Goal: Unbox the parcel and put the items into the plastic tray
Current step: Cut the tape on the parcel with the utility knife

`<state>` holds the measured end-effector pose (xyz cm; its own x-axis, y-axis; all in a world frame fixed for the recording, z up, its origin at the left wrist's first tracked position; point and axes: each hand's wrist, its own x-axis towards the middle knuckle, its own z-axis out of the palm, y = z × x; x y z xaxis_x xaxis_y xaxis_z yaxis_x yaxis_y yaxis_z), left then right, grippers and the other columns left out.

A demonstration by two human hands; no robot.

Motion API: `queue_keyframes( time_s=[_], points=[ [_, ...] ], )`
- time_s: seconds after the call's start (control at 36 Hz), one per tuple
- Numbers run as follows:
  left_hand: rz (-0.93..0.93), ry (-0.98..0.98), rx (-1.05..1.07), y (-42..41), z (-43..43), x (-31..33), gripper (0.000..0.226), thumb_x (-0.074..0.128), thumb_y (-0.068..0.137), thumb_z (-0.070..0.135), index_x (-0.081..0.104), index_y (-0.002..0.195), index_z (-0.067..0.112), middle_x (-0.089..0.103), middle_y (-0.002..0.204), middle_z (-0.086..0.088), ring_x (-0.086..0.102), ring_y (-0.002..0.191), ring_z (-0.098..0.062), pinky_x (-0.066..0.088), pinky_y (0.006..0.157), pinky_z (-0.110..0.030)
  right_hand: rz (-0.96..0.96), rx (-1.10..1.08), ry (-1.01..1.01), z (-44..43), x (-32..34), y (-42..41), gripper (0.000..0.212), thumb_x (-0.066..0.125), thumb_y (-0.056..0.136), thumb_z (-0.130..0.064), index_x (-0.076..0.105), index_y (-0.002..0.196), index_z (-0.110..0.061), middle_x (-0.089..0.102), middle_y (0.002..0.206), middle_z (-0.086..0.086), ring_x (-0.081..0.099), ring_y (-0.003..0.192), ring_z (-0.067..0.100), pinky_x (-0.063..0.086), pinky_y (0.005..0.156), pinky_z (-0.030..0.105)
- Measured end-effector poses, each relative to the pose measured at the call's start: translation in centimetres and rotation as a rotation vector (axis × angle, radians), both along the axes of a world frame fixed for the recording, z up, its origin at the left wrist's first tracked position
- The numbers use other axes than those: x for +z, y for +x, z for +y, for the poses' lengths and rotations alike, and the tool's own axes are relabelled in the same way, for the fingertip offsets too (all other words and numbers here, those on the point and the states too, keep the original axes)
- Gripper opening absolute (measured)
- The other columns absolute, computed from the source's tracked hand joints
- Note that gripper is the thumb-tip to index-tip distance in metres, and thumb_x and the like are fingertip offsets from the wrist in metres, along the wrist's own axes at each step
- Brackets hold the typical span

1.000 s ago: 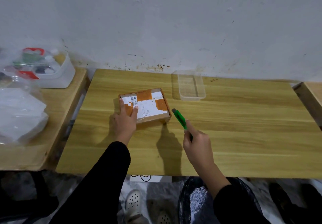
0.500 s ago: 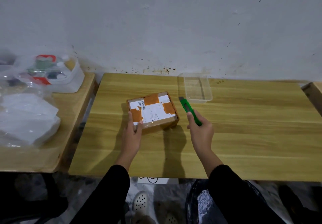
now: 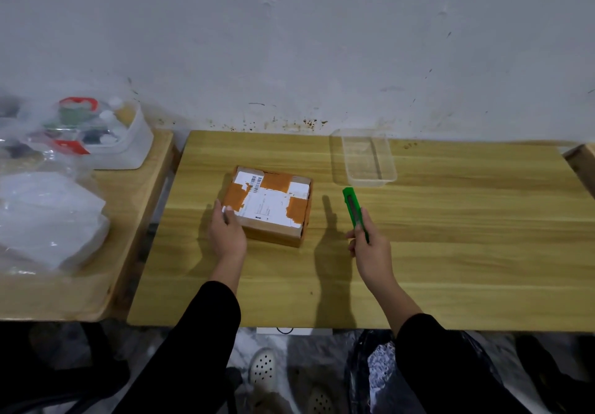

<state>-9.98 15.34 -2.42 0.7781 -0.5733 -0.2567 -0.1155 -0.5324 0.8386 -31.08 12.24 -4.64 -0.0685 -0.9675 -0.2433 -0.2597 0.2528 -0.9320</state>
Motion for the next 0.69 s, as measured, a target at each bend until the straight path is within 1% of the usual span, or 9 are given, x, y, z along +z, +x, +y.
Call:
queue_keyframes(
  time_s=[0.14,0.22,0.31,0.36,0.47,0.53,0.58,0.61,0.69],
  points=[
    [0.034,-0.075,0.047,0.1,-0.6,-0.7,0.045,0.030,0.102,0.025,0.033,0.145,0.012,0.042,0.145,-0.009,0.040,0.132,-0.025,0.034,0.097,-0.026,0.010,0.073,0.000,-0.2,-1.3,0.9,0.047,0.036,0.098,-0.008,0.031,0.142,-0.023,0.056,0.075,-0.003,0.046,0.063,0.012,0.042,0.069,0.031],
    [0.038,-0.100,0.050,0.7,-1.4,-1.0,0.044,0.030,0.102,0.023,0.034,0.144,0.010,0.042,0.145,-0.009,0.040,0.132,-0.023,0.032,0.095,-0.018,-0.012,0.080,0.003,-0.9,-1.9,1.7,0.047,0.036,0.098,-0.007,0.030,0.142,-0.024,0.056,0.080,0.003,0.047,0.065,0.010,0.042,0.062,0.012],
    [0.035,-0.102,0.032,1.8,-2.6,-1.3,0.043,0.030,0.102,0.022,0.035,0.143,0.009,0.043,0.144,-0.008,0.042,0.131,-0.022,0.032,0.089,-0.015,0.017,0.076,-0.006,-1.9,-2.3,2.7,0.047,0.036,0.099,-0.008,0.029,0.143,-0.024,0.056,0.085,0.007,0.048,0.068,0.011,0.040,0.058,0.005],
    [0.014,-0.097,0.011,2.7,-3.4,-1.6,0.042,0.030,0.102,0.022,0.037,0.142,0.010,0.045,0.143,-0.008,0.044,0.129,-0.023,0.034,0.089,-0.019,0.040,0.073,-0.008,-2.8,-2.8,3.5,0.047,0.036,0.098,-0.010,0.030,0.143,-0.024,0.056,0.086,0.006,0.049,0.072,0.011,0.041,0.064,0.008],
    [0.004,-0.097,-0.019,4.6,-5.3,-2.3,0.041,0.030,0.102,0.025,0.039,0.141,0.014,0.046,0.140,-0.007,0.048,0.124,-0.023,0.040,0.092,-0.026,0.114,0.051,-0.025,-5.3,-3.8,5.1,0.046,0.038,0.098,-0.015,0.033,0.143,-0.025,0.064,0.102,0.008,0.054,0.085,0.015,0.046,0.078,0.030],
    [0.026,-0.107,-0.042,5.5,-6.3,-2.7,0.041,0.030,0.102,0.026,0.039,0.140,0.016,0.048,0.136,-0.006,0.053,0.111,-0.018,0.045,0.081,-0.022,0.124,0.040,-0.047,-6.7,-3.9,5.9,0.045,0.038,0.098,-0.015,0.033,0.142,-0.023,0.062,0.118,0.011,0.053,0.094,0.014,0.046,0.085,0.028],
    [0.042,-0.119,-0.066,6.3,-7.4,-3.1,0.040,0.030,0.102,0.026,0.041,0.139,0.017,0.051,0.129,-0.006,0.055,0.089,-0.009,0.043,0.060,-0.013,0.153,0.022,-0.073,-8.2,-3.9,6.7,0.044,0.037,0.099,-0.014,0.032,0.143,-0.019,0.061,0.120,0.012,0.051,0.095,0.013,0.037,0.077,0.015],
    [0.049,-0.124,-0.076,6.7,-7.9,-3.3,0.039,0.030,0.102,0.026,0.042,0.138,0.018,0.052,0.126,-0.006,0.053,0.081,-0.004,0.042,0.055,-0.012,0.167,0.008,-0.095,-9.0,-3.9,7.1,0.045,0.037,0.099,-0.013,0.031,0.143,-0.016,0.060,0.120,0.014,0.050,0.096,0.013,0.034,0.073,0.011],
    [0.044,-0.116,-0.125,7.8,-9.2,-3.9,0.037,0.031,0.102,0.029,0.044,0.136,0.021,0.058,0.118,-0.007,0.054,0.073,-0.004,0.041,0.052,-0.018,0.211,-0.011,-0.134,-11.3,-4.0,8.4,0.045,0.035,0.099,-0.013,0.029,0.144,-0.014,0.049,0.127,0.017,0.048,0.104,0.020,0.028,0.074,0.006]
  ],
)
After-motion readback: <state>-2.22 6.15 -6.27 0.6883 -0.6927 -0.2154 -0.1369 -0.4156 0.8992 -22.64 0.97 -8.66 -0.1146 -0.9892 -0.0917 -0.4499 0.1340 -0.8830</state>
